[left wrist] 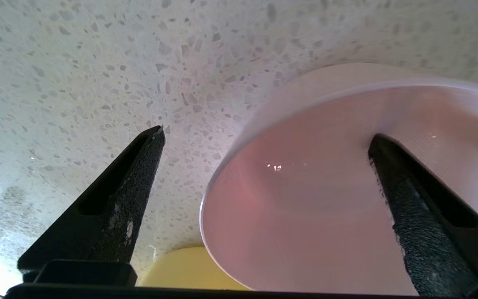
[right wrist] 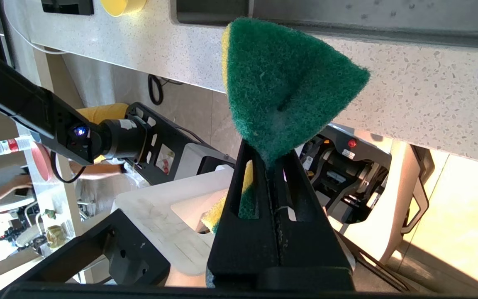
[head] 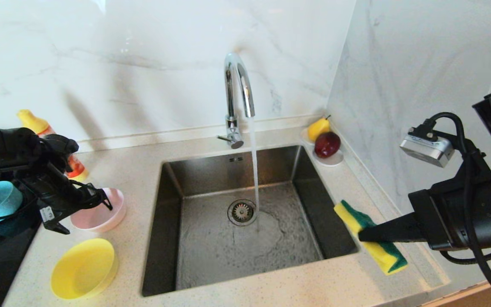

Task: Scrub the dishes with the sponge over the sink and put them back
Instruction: Wash the bowl

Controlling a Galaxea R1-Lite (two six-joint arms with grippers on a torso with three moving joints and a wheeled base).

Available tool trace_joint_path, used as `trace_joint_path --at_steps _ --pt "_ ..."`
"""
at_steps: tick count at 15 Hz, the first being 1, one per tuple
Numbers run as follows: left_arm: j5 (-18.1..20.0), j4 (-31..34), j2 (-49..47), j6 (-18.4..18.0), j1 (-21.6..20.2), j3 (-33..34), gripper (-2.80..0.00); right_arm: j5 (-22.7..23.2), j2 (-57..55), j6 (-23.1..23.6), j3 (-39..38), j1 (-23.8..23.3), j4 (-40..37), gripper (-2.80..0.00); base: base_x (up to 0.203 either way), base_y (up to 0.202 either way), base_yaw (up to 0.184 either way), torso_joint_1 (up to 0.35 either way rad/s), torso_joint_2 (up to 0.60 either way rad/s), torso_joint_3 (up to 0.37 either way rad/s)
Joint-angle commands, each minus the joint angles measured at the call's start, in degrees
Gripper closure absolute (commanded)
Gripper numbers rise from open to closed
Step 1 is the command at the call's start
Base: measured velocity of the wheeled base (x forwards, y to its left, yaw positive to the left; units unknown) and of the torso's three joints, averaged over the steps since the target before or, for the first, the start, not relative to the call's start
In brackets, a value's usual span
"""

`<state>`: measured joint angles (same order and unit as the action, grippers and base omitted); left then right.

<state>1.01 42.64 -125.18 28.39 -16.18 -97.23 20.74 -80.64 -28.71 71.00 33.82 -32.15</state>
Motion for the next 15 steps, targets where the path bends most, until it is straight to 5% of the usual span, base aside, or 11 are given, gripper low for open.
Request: trace_joint_path --at_steps 1,3,4,15 --pt "0.0 0.2 -0.5 0.2 0.0 0.3 -2.8 0.2 0.0 -0.1 0.0 0.0 -0.2 0.0 0.0 0.0 0.0 0.0 0.0 0.0" --pt "0.0 0.2 -0.4 0.3 0.0 -0.1 -2.8 0.1 0.0 -0.1 0.0 0.0 -0.2 0.0 0.0 0.0 0.0 0.0 0.0 0.0" --pt "0.0 0.2 -0.4 0.3 -0.1 -0.4 0.0 0.1 0.0 -0.2 0.0 0.0 -0.2 0.0 0.0 0.0 0.0 0.0 0.0 0.0" --pt "-0.1 0.4 -0.4 0.6 -4.4 -4.9 0.0 0.2 -0.2 -0.1 -0.1 0.0 -0.1 0.0 0.0 0.0 0.0 0.0 0.0 0.0"
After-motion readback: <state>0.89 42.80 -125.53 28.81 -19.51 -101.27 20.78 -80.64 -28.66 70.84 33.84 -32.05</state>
